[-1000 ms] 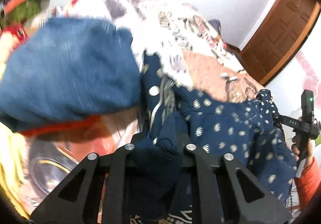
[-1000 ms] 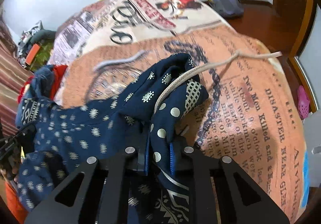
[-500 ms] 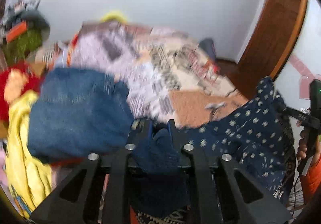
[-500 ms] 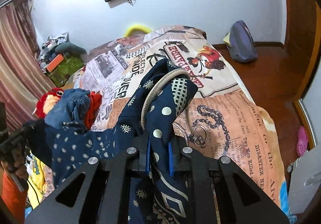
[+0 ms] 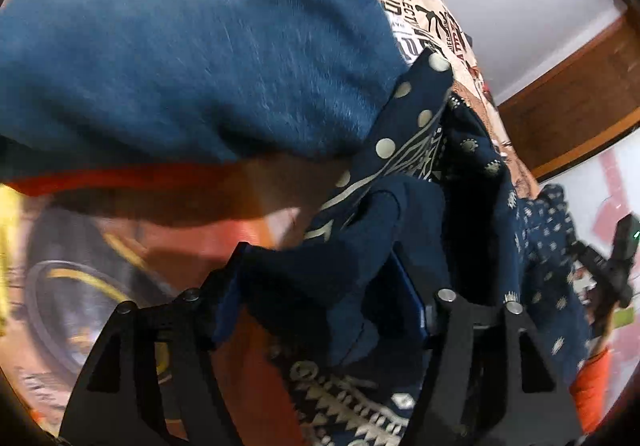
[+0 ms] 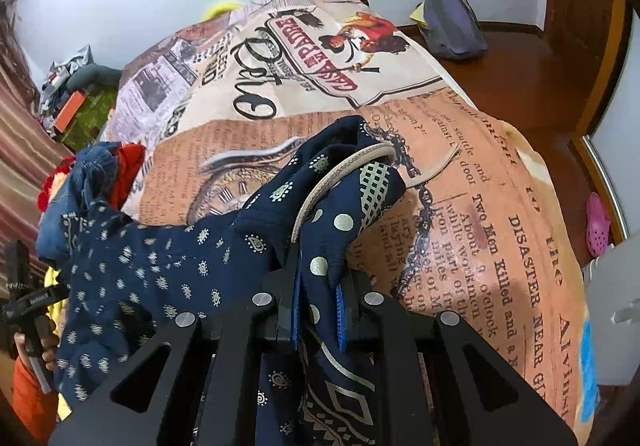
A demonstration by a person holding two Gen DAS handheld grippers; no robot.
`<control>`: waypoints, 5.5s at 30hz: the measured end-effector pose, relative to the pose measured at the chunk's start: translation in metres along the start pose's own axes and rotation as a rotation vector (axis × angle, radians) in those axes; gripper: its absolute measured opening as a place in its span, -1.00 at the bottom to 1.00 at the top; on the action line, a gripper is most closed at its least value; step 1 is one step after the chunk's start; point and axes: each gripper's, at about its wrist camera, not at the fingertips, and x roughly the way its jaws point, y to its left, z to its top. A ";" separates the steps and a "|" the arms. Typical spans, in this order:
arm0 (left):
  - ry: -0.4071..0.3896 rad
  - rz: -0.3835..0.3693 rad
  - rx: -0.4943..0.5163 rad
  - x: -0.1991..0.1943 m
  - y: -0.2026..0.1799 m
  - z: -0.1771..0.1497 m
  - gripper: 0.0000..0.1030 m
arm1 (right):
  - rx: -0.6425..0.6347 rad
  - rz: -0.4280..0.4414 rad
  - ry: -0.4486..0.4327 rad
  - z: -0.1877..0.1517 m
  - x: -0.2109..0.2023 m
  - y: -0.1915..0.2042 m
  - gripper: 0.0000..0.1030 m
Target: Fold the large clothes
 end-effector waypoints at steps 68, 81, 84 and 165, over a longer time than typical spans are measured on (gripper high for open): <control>-0.347 0.476 0.284 -0.094 -0.061 0.124 0.12 | -0.207 -0.150 -0.117 0.092 -0.015 0.062 -0.16; -0.418 0.345 0.343 -0.194 -0.092 0.030 0.38 | -0.230 -0.109 -0.292 0.034 -0.138 0.089 0.61; -0.436 0.333 0.354 -0.206 -0.090 0.007 0.41 | -0.218 -0.108 -0.314 0.018 -0.154 0.087 0.62; -0.404 -0.074 0.061 -0.145 -0.082 0.096 -0.81 | 0.007 0.111 -0.223 0.105 -0.043 0.048 -0.73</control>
